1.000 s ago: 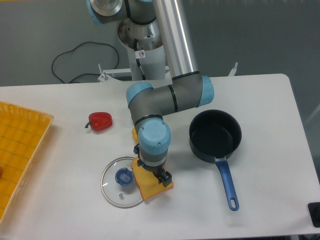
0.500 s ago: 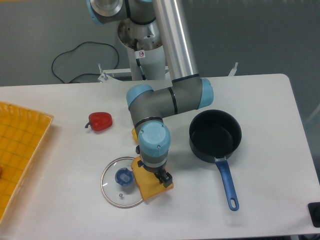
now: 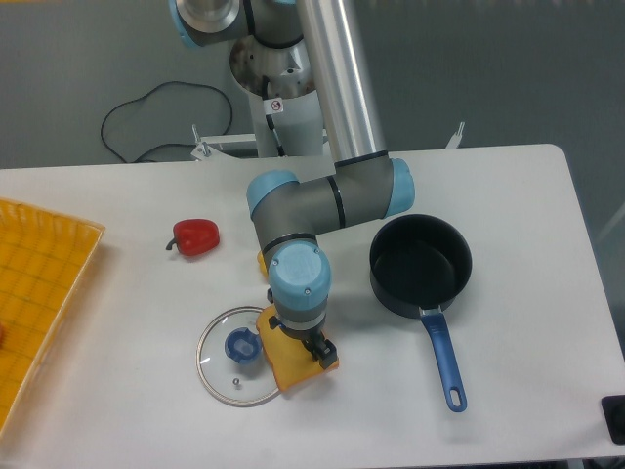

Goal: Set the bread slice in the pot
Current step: 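Close the gripper on the edge of the yellow bread slice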

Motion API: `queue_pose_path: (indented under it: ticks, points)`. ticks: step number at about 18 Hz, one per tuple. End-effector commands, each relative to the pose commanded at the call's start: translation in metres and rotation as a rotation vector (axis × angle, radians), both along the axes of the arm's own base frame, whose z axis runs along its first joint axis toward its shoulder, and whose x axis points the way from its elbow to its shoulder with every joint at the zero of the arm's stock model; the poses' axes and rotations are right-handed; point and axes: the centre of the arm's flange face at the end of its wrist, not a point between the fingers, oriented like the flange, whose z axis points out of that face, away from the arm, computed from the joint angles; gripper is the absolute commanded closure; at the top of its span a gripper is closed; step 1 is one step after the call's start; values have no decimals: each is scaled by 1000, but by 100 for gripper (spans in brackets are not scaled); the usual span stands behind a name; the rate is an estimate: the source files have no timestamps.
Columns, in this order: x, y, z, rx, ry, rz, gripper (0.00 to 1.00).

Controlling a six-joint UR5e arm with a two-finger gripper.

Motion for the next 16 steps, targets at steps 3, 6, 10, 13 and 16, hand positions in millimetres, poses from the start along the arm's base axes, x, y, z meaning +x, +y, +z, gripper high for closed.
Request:
queue_pose_path:
  ticks: [3, 6, 10, 13, 16]
  points:
    - [-1, 1, 0, -1, 3, -2, 0]
    - [-1, 1, 2, 1, 5, -3, 7]
    - [-4, -1, 7, 2, 5, -3, 59]
    - [-3, -1, 7, -3, 3, -6, 90]
    - [-4, -5, 7, -31, 31, -10, 100]
